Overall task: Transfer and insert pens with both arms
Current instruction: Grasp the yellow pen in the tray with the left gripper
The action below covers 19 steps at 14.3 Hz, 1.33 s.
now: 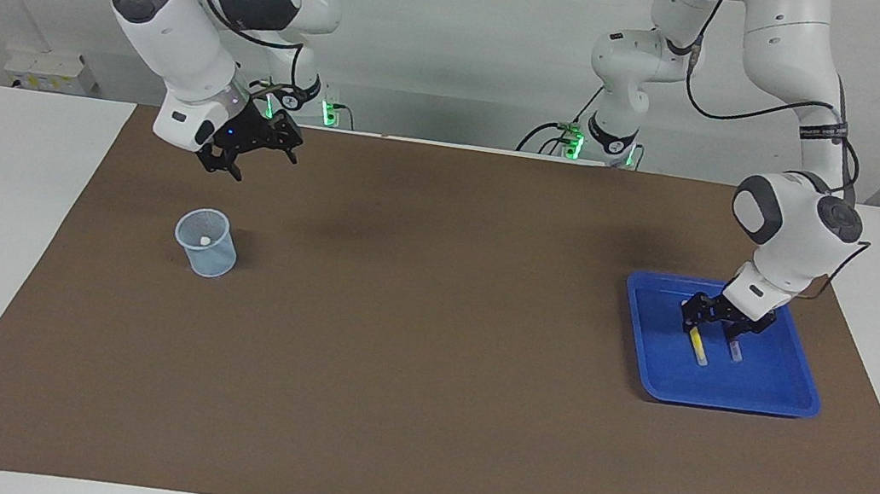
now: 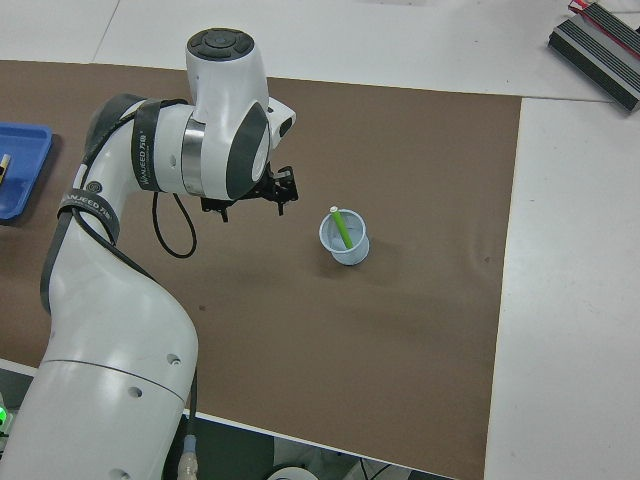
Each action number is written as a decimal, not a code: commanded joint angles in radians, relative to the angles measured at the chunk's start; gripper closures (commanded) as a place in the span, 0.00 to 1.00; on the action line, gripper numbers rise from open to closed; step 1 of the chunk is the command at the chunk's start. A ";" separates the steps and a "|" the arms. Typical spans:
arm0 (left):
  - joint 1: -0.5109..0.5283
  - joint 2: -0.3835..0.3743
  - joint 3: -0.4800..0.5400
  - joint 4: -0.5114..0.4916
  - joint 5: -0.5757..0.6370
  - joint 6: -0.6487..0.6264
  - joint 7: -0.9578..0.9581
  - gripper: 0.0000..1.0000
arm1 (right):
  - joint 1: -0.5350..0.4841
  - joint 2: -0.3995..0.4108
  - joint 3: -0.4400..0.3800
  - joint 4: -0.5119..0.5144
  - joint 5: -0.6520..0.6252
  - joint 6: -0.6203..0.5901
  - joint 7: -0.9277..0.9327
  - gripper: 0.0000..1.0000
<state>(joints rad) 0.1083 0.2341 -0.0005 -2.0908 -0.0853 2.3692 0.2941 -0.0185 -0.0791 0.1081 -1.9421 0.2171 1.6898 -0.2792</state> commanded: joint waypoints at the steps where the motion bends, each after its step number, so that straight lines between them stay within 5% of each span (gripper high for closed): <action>1: -0.013 0.010 0.008 -0.006 0.012 0.033 -0.001 0.12 | 0.023 -0.022 0.005 -0.015 0.048 -0.013 0.093 0.00; 9: -0.010 0.011 0.008 -0.061 0.012 0.090 -0.003 0.25 | 0.081 -0.024 0.008 -0.020 0.091 0.025 0.224 0.00; 15: -0.010 0.011 0.008 -0.060 0.012 0.096 -0.004 0.93 | 0.084 -0.024 0.010 -0.026 0.096 0.047 0.226 0.00; 19: -0.009 0.011 0.008 -0.061 0.009 0.097 -0.004 1.00 | 0.106 -0.024 0.012 -0.026 0.097 0.051 0.278 0.00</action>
<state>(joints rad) 0.1078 0.2420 0.0052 -2.1301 -0.0850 2.4402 0.2941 0.0847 -0.0814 0.1128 -1.9430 0.2878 1.7118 -0.0351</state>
